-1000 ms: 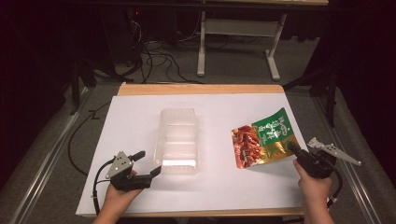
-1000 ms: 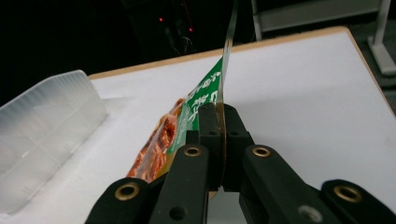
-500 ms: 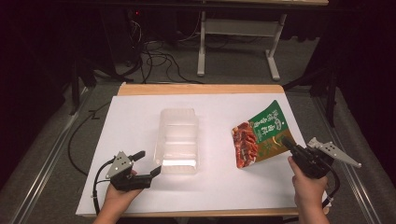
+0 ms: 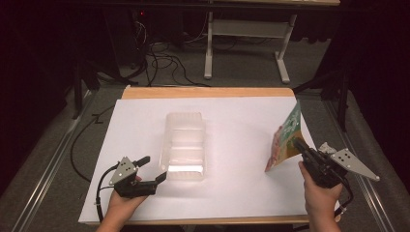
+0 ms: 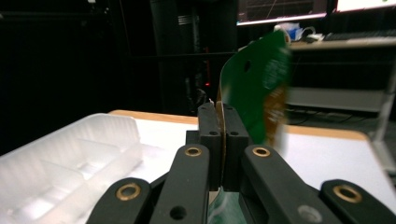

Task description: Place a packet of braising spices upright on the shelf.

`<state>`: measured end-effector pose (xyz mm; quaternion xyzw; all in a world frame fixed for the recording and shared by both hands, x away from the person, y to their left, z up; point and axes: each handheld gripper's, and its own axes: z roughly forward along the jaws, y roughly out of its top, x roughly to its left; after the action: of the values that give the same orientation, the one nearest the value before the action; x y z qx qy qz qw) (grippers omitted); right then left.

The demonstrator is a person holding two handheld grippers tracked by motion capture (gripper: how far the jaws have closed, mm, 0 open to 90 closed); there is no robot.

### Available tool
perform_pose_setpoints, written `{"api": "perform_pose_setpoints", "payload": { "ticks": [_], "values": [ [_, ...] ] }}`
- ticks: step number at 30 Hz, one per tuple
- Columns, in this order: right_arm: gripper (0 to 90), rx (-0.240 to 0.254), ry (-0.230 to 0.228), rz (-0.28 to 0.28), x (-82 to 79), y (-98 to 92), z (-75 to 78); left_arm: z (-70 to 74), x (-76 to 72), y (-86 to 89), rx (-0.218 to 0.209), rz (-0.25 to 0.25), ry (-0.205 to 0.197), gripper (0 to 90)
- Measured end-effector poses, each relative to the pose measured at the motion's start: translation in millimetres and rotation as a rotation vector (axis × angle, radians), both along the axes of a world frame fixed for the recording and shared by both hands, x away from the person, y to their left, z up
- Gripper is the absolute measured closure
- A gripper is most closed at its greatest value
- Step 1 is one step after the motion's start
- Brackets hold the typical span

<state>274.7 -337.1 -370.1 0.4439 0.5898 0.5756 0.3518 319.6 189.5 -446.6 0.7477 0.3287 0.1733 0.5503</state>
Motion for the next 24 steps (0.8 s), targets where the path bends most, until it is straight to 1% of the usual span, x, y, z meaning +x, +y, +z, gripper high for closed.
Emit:
{"api": "perform_pose_setpoints", "payload": {
  "ticks": [2,3,6,7,12,16,17,18,19,21,24],
  "values": [
    [90.0,-0.022,-0.012,-0.01,-2.0,-1.7,2.8,-0.1,0.0,-0.3,0.0,-0.002,0.002,15.4],
    [90.0,-0.043,-0.019,-0.021,-4.5,-4.0,5.3,-0.1,0.0,-0.3,0.0,-0.002,0.002,15.4],
    [90.0,-0.048,-0.024,-0.028,-6.0,-6.2,7.2,-0.2,0.1,-0.3,-0.001,-0.002,0.003,15.4],
    [90.0,-0.048,-0.034,-0.029,-7.2,-8.4,8.5,-0.1,0.0,-0.3,0.0,-0.002,0.002,15.4],
    [90.0,-0.049,-0.033,-0.028,-7.5,-8.8,8.9,0.0,-0.2,-0.3,-0.002,0.0,0.0,15.4],
    [90.0,-0.089,-0.023,-0.015,-6.4,-5.8,9.8,-0.6,0.1,-0.8,0.004,-0.003,0.003,15.4],
    [90.0,-0.128,-0.014,-0.014,-6.6,-2.6,10.6,-0.8,0.3,-0.9,0.005,-0.004,0.004,15.4],
    [90.0,-0.147,-0.018,-0.01,-6.3,-1.1,10.7,-1.0,0.5,-1.1,0.004,-0.004,0.005,15.4],
    [90.0,-0.147,-0.018,-0.01,-6.3,-1.1,10.7,-1.1,0.7,-1.3,0.002,-0.004,0.005,15.4],
    [90.0,-0.163,-0.015,-0.007,-6.2,1.5,11.1,-1.4,1.0,-1.4,0.003,-0.004,0.007,15.4],
    [90.0,-0.165,-0.018,0.012,-5.7,4.2,11.9,-1.6,1.1,-1.4,0.003,-0.004,0.009,15.4]
  ]
}}
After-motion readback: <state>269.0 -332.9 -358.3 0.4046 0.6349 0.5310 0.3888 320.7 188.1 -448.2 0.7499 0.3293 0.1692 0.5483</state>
